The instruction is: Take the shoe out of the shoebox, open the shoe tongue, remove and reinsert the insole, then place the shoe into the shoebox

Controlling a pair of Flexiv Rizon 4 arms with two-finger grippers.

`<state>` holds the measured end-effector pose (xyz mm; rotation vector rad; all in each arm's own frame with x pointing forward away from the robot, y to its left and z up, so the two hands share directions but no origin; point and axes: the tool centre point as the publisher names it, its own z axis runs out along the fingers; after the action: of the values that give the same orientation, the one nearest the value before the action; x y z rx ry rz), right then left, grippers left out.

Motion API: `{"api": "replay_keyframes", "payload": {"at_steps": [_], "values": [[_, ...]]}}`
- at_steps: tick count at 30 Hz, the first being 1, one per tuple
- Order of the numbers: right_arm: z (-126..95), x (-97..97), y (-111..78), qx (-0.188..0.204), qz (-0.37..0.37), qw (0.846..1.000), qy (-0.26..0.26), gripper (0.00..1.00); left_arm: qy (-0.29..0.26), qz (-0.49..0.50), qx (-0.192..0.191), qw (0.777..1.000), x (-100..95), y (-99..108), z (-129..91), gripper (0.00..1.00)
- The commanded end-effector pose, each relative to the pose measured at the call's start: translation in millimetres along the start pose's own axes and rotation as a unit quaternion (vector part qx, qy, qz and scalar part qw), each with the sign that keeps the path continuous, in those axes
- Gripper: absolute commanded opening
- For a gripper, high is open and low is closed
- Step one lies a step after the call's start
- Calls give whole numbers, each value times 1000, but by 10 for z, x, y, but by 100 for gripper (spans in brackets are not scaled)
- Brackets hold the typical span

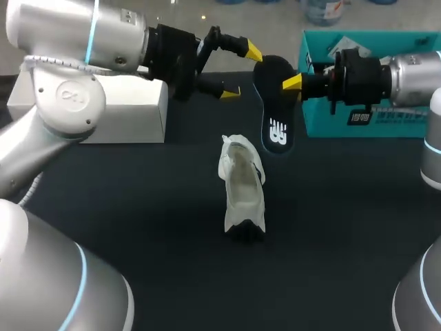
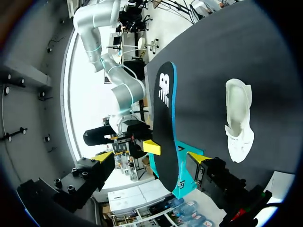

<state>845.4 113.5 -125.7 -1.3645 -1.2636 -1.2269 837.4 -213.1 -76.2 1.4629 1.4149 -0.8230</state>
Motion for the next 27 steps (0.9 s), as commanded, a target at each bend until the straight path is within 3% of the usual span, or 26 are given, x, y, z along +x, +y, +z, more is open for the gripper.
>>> {"api": "replay_keyframes", "payload": {"at_steps": [1, 5, 7, 8, 12, 15, 17, 18, 20, 27], "values": [[-55, 65, -10, -5, -4, 1000, 3, 0, -117, 33, -28, 992, 61, -10, 110, 100], [5, 121, 40, 1, -12, 1000, 7, 0, -129, 33, -42, 990, 64, -6, 173, 100], [53, 146, 59, 8, -15, 1000, 9, 0, -136, 31, -45, 989, 56, -13, 213, 85], [75, 157, 67, 12, -16, 1000, 9, 0, -137, 33, -44, 989, 58, -14, 236, 84], [130, 168, 86, 19, -17, 1000, 10, 0, -150, 36, -42, 987, 51, -29, 306, 89], [144, 155, 82, 21, -17, 1000, 11, 0, -154, 36, -43, 986, 32, -33, 342, 78], [156, 152, 72, 21, -16, 1000, 12, 0, -158, 36, -42, 986, 29, -38, 381, 62], [161, 153, 69, 22, -16, 1000, 13, 0, -159, 35, -42, 986, 26, -42, 397, 49], [167, 152, 62, 23, -16, 1000, 14, 0, -160, 35, -42, 986, 27, -45, 421, 40], [175, 165, 1, 24, -15, 999, 15, 0, -158, 35, -52, 986, 71, 5, 481, 40]]}}
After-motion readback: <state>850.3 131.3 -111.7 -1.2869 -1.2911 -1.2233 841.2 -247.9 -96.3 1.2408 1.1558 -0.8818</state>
